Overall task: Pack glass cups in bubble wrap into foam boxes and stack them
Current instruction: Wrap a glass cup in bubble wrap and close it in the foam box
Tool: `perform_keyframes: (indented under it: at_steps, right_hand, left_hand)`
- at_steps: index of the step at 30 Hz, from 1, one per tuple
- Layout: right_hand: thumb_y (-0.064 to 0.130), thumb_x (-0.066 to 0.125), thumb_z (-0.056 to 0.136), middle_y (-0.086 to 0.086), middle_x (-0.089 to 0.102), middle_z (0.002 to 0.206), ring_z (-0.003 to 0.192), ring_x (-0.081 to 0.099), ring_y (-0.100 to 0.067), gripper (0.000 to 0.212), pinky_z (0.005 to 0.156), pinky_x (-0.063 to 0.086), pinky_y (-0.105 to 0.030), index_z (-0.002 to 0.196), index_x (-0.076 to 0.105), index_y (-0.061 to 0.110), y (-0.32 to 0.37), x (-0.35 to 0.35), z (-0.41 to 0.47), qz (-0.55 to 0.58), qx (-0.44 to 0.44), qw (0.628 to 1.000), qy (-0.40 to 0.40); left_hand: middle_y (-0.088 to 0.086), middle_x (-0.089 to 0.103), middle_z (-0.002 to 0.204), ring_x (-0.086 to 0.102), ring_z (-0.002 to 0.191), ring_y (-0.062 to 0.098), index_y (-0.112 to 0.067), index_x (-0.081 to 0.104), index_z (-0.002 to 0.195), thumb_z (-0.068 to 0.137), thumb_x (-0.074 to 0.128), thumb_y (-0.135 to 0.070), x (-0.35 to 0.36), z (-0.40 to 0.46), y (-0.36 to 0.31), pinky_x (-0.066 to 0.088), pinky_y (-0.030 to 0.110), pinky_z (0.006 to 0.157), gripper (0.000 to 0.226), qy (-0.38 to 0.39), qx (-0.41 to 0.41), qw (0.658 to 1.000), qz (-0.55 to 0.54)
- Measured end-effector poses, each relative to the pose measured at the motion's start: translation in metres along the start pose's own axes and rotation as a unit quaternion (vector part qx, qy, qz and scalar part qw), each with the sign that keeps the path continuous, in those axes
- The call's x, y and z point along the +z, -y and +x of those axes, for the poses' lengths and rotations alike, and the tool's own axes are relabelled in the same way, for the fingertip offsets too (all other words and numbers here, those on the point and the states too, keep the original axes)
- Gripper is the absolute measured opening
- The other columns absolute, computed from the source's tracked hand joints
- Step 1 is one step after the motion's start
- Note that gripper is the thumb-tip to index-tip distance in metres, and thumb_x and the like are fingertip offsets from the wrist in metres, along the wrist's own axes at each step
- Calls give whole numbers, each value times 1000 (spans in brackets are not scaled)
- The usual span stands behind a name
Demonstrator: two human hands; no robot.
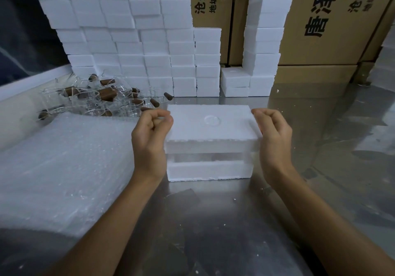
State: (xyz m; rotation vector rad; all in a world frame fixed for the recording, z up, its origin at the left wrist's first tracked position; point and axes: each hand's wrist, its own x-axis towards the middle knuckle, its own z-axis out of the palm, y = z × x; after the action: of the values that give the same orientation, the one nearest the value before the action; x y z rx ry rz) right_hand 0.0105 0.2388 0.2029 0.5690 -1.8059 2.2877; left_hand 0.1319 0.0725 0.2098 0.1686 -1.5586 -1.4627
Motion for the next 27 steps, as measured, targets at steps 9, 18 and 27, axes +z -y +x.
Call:
perform_keyframes:
  at_steps: [9,18,27]
  right_hand:
    - [30,61,76,-9,56,79,72,50,-15,19,65,42,-29,89,66,16,-2,1,-4,-33,27,999,25]
    - [19,55,71,-7,48,68,62,43,-14,23,57,35,-25,91,65,14,-5,-1,-5,-54,17,998,38]
    - [26,55,73,-7,56,76,70,50,-15,22,67,41,-33,92,65,23,-13,-3,-4,-89,51,994,48]
  left_hand:
    - [11,54,81,48,75,15,-19,64,80,79,59,-25,-3,-1,10,40,21,65,8,1,-36,999,41]
    - [11,39,66,38,62,16,-15,60,80,72,60,-15,-7,0,16,33,17,54,8,16,-18,996,82]
    - [-14,41,64,38,58,6,-33,63,97,79,58,-34,-7,-1,25,36,14,58,19,37,-36,987,155]
